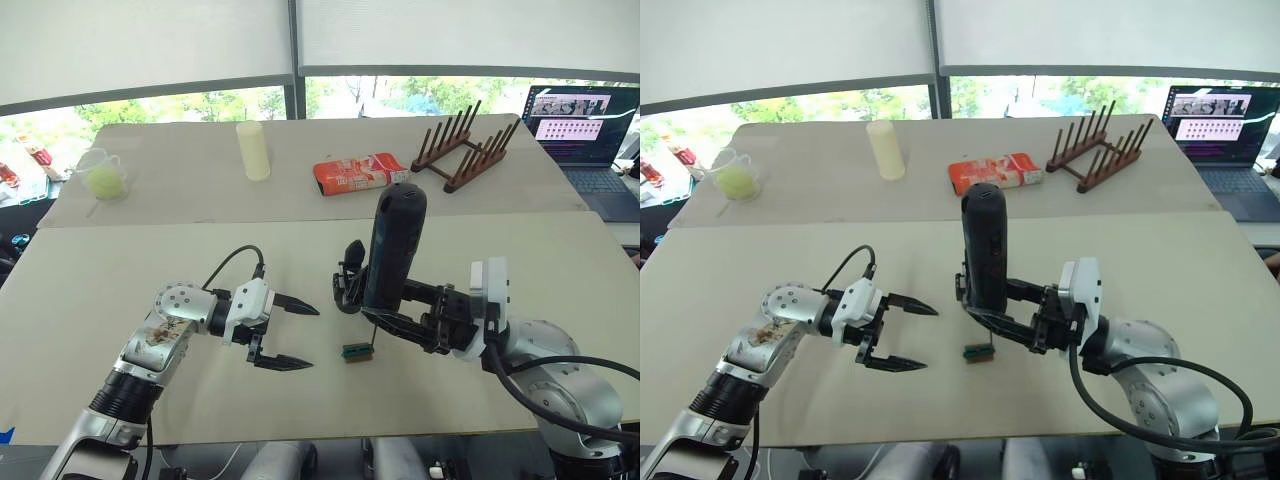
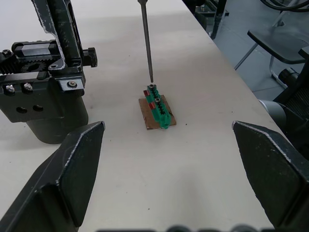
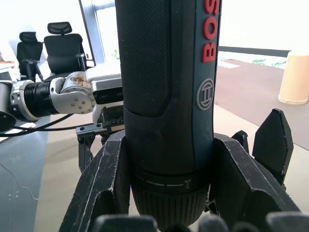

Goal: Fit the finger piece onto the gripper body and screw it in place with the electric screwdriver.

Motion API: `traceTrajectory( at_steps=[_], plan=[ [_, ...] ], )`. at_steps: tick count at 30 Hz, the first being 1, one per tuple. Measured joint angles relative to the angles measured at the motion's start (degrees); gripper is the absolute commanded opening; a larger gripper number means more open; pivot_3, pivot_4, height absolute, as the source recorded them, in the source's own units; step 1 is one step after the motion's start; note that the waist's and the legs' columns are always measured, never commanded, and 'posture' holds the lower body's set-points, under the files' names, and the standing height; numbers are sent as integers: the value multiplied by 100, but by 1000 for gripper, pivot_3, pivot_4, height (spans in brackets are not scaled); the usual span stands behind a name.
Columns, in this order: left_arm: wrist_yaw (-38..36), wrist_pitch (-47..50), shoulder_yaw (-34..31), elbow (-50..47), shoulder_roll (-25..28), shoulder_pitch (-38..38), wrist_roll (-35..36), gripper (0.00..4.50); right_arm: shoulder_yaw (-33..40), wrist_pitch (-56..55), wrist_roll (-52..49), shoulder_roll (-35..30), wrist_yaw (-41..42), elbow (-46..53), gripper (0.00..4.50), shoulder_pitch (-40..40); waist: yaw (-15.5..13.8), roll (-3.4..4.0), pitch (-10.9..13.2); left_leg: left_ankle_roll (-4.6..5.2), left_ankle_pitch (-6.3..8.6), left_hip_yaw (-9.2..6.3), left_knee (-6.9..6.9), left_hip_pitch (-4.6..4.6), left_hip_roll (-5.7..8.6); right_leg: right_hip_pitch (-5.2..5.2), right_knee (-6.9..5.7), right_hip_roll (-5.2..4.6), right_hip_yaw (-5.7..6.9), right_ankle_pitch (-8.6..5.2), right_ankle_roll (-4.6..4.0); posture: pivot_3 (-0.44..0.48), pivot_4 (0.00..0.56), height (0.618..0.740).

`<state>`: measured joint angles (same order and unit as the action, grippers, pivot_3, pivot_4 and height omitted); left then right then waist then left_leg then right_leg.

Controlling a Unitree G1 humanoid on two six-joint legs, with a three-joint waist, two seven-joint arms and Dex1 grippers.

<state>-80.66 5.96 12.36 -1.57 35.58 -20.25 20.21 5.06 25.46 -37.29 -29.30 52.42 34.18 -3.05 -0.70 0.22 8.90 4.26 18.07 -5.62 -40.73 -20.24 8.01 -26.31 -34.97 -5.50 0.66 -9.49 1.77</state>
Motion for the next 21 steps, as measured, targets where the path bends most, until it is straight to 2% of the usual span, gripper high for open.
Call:
traceTrajectory(
  at_steps=[21],
  plan=[
    [10, 7, 12, 6, -73, -46, -63, 4500, -175, -100, 44, -5, 7, -109, 1902, 3, 0, 0, 0, 0, 0, 0, 0, 0, 0, 0, 0, 0, 0, 0, 0, 0, 150, 740]
  ],
)
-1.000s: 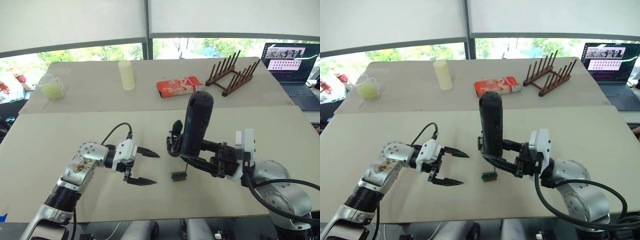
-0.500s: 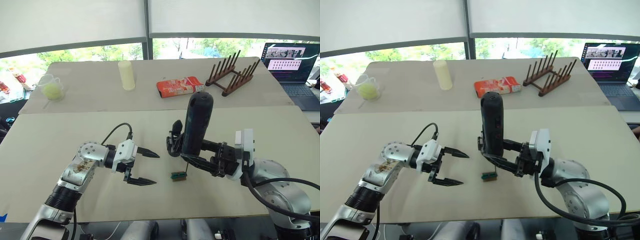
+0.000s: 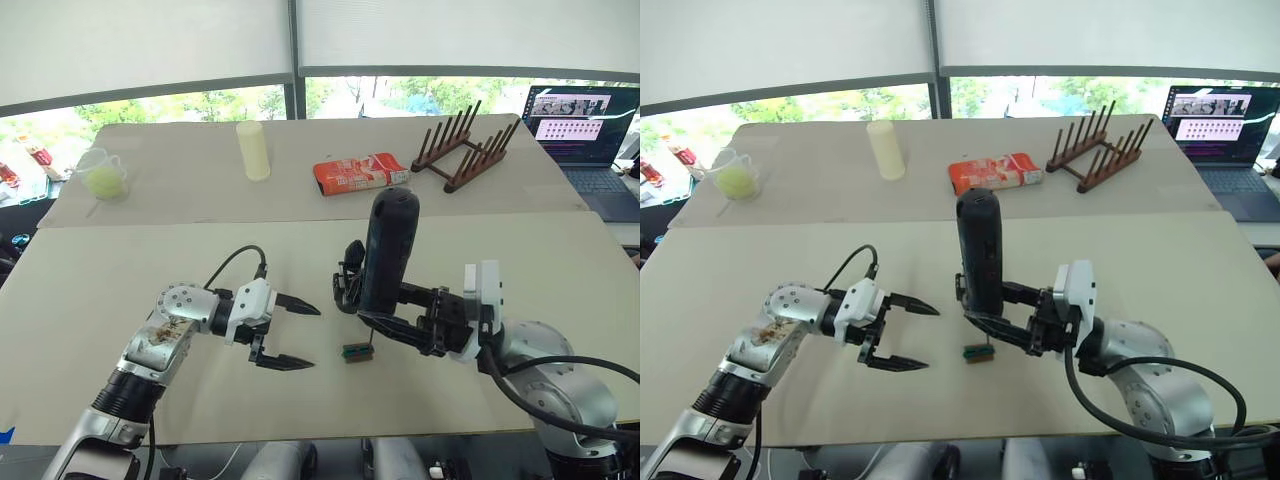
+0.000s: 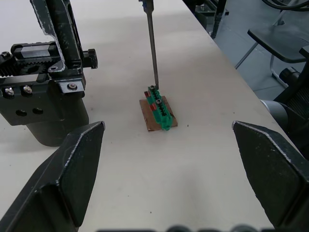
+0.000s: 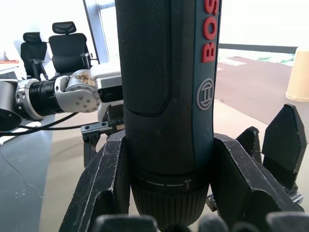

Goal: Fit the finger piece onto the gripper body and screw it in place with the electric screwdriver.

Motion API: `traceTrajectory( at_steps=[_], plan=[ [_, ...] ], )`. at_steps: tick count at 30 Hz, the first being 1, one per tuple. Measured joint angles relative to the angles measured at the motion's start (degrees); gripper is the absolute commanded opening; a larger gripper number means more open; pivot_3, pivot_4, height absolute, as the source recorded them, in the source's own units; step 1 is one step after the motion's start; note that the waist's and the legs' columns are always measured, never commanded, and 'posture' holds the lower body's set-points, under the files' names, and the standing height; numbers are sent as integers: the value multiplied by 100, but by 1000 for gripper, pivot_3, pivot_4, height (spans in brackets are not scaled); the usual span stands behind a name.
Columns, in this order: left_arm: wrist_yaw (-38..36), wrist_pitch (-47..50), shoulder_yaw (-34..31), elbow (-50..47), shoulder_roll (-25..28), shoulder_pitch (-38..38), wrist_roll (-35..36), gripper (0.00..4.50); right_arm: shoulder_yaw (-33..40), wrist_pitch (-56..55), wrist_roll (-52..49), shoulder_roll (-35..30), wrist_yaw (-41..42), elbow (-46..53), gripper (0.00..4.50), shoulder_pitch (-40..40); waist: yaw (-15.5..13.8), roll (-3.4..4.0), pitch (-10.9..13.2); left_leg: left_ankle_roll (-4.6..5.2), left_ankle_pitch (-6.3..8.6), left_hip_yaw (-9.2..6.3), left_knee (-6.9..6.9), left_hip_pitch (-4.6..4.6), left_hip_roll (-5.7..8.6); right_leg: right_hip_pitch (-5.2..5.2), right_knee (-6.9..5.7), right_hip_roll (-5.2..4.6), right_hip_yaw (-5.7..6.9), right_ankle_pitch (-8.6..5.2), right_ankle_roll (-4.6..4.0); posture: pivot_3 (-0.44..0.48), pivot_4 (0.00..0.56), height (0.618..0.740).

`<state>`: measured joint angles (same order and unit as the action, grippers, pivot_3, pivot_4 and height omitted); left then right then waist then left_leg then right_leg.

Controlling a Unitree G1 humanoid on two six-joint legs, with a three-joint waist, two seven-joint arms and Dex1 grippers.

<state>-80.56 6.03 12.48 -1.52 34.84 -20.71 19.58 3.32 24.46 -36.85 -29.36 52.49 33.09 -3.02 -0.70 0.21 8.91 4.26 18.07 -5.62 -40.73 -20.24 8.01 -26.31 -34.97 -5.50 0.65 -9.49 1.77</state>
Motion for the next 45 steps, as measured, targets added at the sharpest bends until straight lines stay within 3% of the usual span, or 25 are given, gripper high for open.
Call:
traceTrajectory(
  at_steps=[45],
  plan=[
    [-5, -83, 0, 130, -13, -125, -49, 4500, -57, -70, -73, -164, -28, 39, 1902, 86, -1, -1, 0, 0, 0, 0, 1, 0, -1, 0, 1, 0, 0, 0, 0, 0, 150, 740]
  ],
)
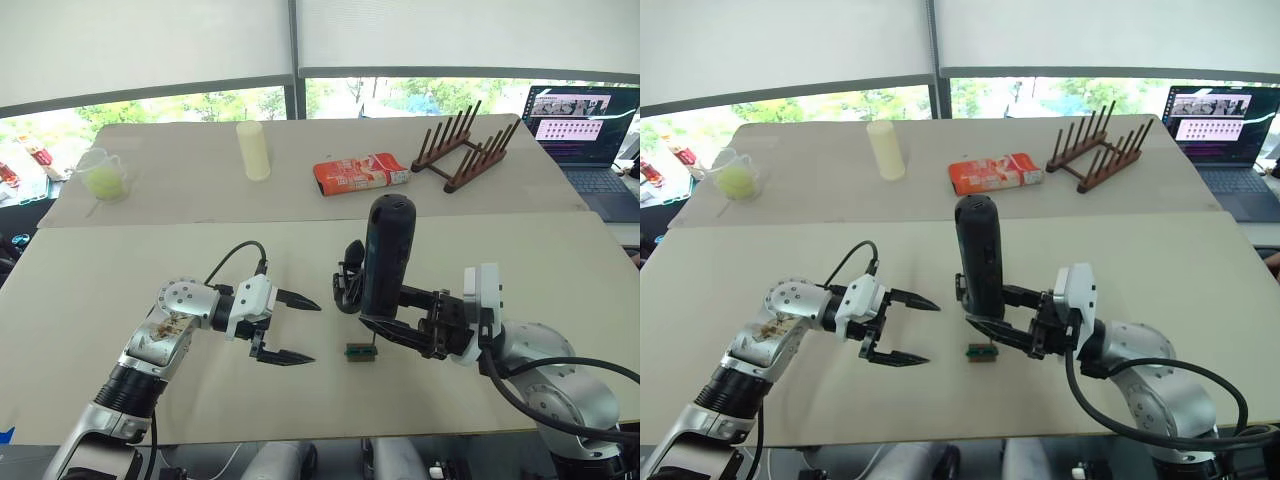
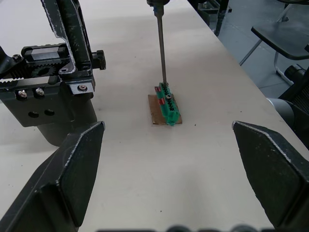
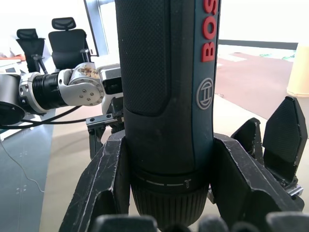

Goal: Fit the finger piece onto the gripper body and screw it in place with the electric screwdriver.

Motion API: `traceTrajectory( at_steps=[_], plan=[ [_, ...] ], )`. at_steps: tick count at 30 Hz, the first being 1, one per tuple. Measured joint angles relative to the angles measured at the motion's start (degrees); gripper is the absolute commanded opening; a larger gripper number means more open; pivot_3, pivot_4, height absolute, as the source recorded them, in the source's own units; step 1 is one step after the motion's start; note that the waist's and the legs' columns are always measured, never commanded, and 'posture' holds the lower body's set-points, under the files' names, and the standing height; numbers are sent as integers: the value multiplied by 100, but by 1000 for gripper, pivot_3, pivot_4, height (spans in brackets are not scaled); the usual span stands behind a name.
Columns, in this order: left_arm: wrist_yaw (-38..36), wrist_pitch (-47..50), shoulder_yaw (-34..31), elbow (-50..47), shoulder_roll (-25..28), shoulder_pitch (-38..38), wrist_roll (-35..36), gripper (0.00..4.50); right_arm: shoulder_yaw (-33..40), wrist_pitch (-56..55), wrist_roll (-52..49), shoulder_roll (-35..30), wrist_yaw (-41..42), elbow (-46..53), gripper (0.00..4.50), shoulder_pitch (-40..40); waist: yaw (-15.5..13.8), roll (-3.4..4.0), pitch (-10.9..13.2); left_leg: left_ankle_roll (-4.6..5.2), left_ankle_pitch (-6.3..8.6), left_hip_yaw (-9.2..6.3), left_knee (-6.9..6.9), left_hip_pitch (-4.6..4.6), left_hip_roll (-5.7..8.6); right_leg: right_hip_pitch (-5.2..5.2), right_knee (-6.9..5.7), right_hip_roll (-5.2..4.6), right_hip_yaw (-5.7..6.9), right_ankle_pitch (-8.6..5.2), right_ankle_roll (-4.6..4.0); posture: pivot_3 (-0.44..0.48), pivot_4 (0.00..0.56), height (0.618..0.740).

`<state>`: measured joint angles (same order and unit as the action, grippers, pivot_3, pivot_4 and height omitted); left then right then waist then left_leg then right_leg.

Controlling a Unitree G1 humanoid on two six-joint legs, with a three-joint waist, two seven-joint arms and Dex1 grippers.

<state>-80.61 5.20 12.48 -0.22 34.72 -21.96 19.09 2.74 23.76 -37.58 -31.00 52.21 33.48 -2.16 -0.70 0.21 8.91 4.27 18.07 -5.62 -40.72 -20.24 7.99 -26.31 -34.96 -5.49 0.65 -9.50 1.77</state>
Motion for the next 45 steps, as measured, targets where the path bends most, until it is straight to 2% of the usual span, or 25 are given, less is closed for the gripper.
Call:
traceTrajectory(
  at_steps=[37, 45],
  plan=[
    [-52, -141, 12, 115, -4, 11, -89, 4500, -197, 17, -129, -39, -18, 85, 1902, 41, -1, 0, 0, 0, 0, 0, 0, 0, 0, 0, 1, 0, 0, 0, 0, 0, 150, 740],
    [-143, -141, 22, 110, -6, 12, -91, 4500, 105, 137, -516, -248, -274, 390, 1902, 28, -6, -1, 0, 1, 1, 0, 0, 0, 0, 1, 2, 0, 0, 0, 0, 0, 150, 740]
  ],
)
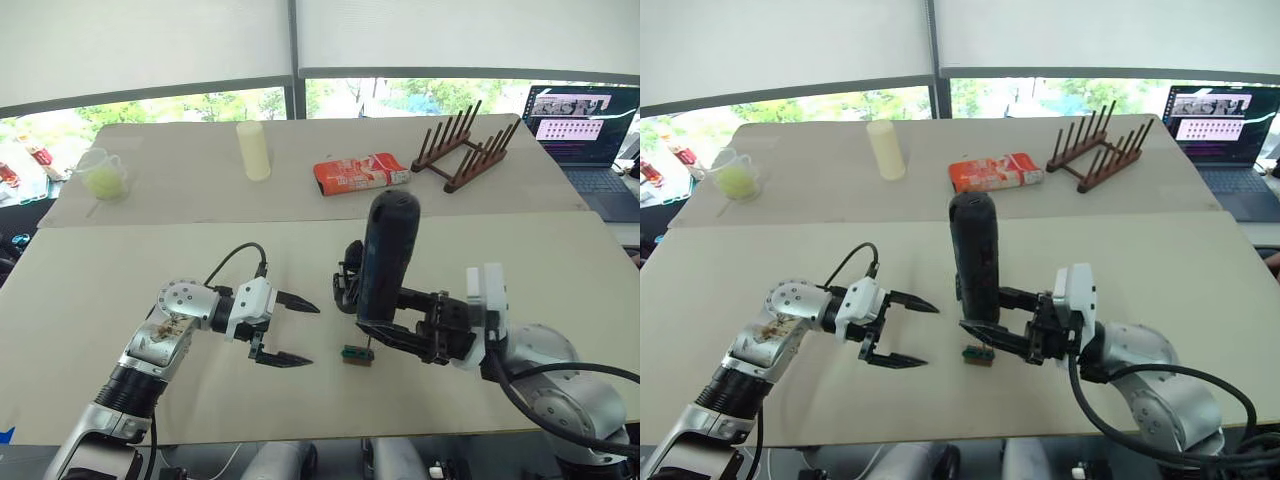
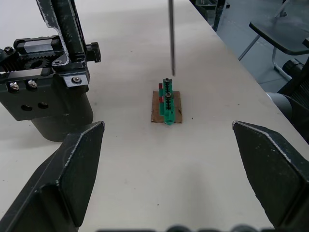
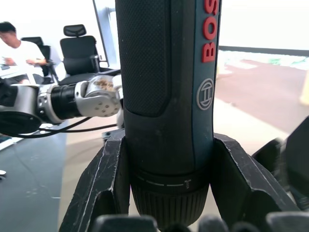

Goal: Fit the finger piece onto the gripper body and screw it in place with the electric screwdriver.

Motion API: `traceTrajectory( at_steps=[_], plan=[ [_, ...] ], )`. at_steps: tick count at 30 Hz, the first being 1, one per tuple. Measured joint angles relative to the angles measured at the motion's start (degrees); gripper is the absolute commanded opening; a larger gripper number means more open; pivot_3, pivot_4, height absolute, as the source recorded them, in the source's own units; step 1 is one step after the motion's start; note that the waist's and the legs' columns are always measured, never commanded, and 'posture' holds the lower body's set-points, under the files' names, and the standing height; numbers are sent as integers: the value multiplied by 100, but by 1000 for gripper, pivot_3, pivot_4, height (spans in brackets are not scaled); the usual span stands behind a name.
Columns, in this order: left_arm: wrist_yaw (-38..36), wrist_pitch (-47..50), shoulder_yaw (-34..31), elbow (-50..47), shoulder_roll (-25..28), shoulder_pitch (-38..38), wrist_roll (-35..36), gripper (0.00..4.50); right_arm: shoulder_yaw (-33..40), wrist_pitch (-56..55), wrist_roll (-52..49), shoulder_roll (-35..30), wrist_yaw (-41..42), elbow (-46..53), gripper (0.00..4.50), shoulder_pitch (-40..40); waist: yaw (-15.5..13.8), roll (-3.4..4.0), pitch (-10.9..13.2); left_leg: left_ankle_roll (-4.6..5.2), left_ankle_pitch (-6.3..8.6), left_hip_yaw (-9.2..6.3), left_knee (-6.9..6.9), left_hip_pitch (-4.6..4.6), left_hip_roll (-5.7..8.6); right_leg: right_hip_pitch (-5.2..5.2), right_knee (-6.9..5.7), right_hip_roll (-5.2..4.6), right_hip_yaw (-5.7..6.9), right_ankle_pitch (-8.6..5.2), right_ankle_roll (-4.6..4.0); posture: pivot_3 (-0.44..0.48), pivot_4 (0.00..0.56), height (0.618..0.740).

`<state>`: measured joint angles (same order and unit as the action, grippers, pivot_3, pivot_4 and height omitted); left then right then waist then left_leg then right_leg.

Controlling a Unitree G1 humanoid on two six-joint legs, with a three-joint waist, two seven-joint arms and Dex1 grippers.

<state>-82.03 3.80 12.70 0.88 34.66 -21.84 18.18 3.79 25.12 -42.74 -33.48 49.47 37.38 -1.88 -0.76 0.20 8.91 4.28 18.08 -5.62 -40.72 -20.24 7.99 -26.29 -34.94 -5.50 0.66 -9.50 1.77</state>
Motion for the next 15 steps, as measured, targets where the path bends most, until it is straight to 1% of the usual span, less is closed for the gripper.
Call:
traceTrajectory(
  at_steps=[5, 15],
  plan=[
    [-23, -17, 73, 2, -54, -1, -15, 4500, 34, 0, -28, -49, -39, 48, 1902, 71, 1, 0, 0, 0, 0, 1, 0, 0, 0, 0, 0, -1, 0, 0, 0, 0, 150, 740],
    [57, -256, 428, 177, -403, -43, -246, 4500, -69, -3, 6, 7, -205, 48, 1902, 80, 2, -1, 1, 1, 0, 0, 0, 0, 0, 0, 0, -1, -2, 0, 0, 0, 150, 740]
  ],
)
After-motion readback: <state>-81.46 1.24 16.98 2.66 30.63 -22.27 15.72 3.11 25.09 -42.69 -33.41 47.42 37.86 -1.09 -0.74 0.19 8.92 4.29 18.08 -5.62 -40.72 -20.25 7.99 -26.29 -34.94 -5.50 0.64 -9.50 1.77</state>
